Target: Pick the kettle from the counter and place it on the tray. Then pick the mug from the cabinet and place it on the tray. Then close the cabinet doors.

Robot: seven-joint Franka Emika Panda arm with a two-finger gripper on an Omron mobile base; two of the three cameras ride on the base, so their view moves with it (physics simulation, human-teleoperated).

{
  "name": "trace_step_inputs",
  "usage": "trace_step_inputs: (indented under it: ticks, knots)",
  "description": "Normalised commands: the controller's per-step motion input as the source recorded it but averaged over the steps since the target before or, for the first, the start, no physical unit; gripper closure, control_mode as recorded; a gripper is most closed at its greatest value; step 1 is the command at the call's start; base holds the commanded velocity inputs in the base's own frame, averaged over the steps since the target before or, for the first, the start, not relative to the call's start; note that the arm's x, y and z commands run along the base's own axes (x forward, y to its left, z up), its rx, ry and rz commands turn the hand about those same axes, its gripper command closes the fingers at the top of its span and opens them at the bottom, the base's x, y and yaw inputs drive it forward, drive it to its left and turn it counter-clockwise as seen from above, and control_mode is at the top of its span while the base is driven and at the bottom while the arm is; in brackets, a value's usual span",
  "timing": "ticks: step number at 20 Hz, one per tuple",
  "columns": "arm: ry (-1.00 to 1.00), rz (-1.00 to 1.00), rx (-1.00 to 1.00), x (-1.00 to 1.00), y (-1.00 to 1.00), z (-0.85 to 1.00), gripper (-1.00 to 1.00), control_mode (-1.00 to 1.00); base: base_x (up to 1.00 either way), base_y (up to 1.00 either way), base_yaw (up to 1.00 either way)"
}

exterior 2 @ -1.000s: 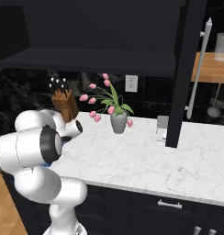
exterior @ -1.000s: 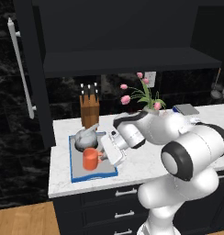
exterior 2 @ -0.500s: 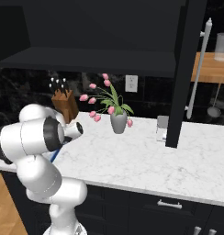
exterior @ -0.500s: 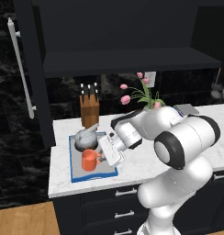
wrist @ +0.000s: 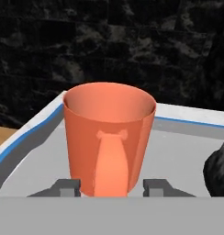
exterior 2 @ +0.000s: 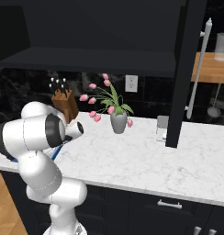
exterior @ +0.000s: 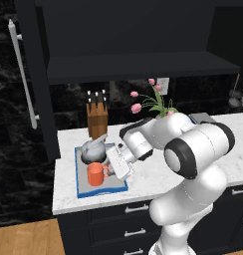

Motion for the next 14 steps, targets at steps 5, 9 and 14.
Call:
trace_step_inputs:
  ticks: [5, 9, 14]
  knots:
    - [0.00, -0.07, 0.02, -0.16, 0.00, 0.26, -1.00, -1.00, 0.00, 0.00, 0.00]
    - [0.02, -0.17, 0.00, -0.41, -0.08, 0.81, -1.00, -1.00, 0.00, 0.00, 0.00]
    - [0.18, -0.26, 0.00, -0.59, -0.16, 1.00, -1.00, -1.00, 0.00, 0.00, 0.00]
